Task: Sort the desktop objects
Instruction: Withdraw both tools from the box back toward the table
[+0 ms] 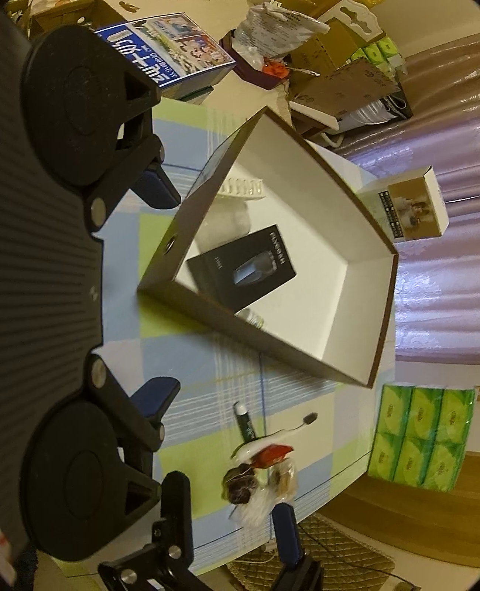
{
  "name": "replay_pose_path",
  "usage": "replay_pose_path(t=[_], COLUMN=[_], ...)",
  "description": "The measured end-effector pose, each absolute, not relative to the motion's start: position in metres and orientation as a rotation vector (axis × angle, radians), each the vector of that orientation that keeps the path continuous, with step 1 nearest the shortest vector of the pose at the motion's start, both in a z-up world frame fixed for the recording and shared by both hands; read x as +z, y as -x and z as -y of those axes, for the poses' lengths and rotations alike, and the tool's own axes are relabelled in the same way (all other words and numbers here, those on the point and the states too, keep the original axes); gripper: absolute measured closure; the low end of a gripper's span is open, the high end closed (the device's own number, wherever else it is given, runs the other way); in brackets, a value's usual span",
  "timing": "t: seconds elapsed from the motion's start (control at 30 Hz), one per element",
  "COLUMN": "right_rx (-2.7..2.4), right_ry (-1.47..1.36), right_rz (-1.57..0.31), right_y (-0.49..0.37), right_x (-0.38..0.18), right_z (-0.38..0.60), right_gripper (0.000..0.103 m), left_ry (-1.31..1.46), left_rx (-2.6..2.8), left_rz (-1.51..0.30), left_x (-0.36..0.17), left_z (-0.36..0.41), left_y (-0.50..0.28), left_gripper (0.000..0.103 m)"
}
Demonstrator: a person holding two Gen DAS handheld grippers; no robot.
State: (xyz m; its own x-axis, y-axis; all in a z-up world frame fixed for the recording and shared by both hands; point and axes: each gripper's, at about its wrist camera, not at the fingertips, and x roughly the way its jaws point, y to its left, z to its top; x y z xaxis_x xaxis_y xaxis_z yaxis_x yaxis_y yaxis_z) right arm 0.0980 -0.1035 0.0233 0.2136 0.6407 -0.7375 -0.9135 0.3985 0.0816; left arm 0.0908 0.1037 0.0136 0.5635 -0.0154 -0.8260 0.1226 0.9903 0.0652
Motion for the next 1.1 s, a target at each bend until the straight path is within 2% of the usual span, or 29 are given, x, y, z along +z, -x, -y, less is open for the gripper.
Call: replay_pose_path(t=[0.57,1.1], right_rx=[0.979,0.817], right_ry=[0.366,0.339], right_rz=[-0.907,-0.940], right_y=[-0.101,-0.136], right_x=[-0.001,-0.024], right_z=[0.183,0.230], right_gripper=[0.002,0.002], left_ry=[-0.156,-0.184], left_rx=[-0.183,-0.261], left_rz=[-1.007,-1.019], left_x=[-0.006,-0.031], left_z=[-0.038,0.008], left_y=[-0.085,-0.106], left_gripper=[0.007,0.008])
